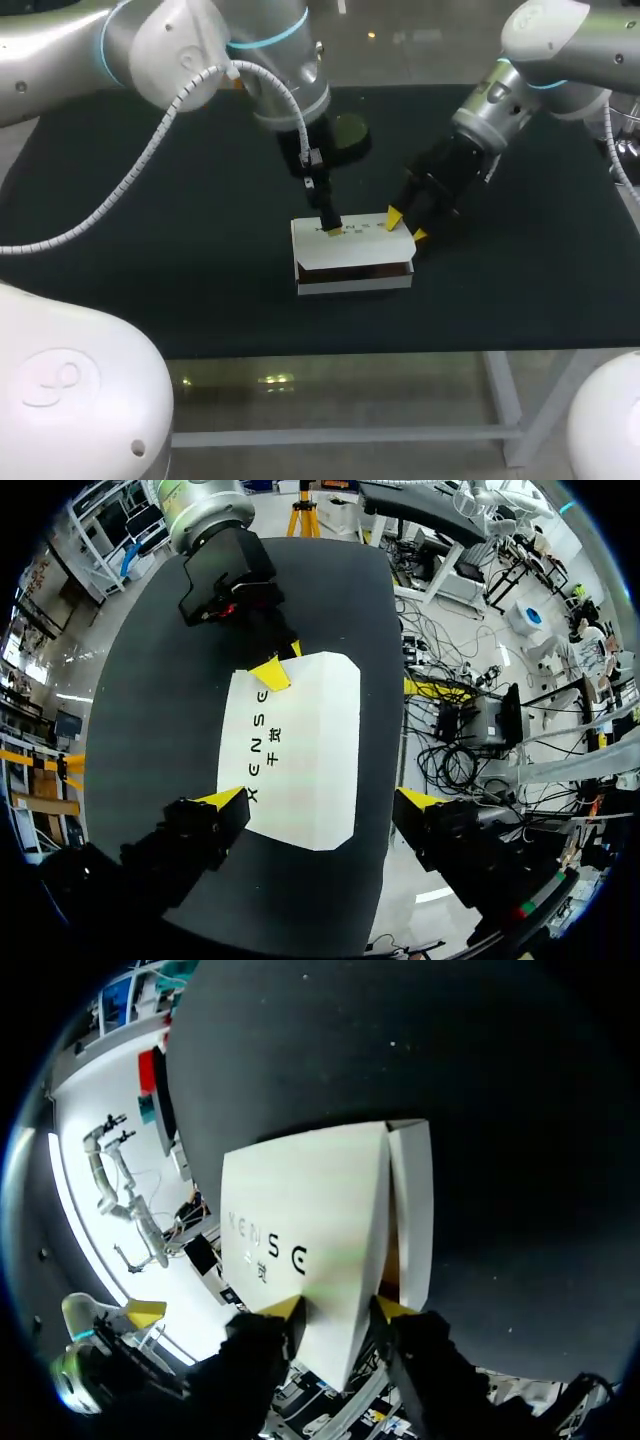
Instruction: Assemble the packaging by folding the flat box into shape, placing the metal phone stand inside, and closing the box properly
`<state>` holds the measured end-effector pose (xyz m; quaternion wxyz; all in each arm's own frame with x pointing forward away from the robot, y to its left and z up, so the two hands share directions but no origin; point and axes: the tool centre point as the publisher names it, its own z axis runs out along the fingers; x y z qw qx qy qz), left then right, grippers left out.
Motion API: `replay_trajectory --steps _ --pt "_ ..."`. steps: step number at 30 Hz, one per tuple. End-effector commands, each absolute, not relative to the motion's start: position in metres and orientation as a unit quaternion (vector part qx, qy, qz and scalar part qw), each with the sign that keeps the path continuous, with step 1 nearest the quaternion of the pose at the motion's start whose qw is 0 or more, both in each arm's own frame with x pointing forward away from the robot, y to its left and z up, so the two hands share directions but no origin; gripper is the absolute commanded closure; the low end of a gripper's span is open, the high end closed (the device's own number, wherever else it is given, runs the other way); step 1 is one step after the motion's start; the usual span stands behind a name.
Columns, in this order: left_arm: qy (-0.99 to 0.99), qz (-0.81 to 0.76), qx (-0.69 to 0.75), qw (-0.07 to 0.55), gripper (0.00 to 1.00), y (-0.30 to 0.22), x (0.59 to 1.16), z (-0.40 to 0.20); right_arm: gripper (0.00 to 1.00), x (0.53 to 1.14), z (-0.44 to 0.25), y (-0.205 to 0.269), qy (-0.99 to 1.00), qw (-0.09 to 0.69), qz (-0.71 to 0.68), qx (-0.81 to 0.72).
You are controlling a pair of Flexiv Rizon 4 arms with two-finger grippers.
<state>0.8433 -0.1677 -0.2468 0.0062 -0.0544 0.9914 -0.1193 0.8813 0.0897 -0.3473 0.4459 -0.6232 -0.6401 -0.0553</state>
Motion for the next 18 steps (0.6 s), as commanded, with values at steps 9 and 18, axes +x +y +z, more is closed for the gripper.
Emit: replay_trajectory --steps 9,18 --pt "0.996 -0.073 -0.039 0.027 0.00 -0.177 0.838 -0.265 0.54 0.883 -0.348 0.090 -0.640 0.447 -0.054 -0.622" --pt "0.994 -0.089 -0.053 0.038 0.00 -0.174 0.839 -0.274 0.54 0.883 -0.348 0.090 -0.640 0.447 -0.054 -0.622"
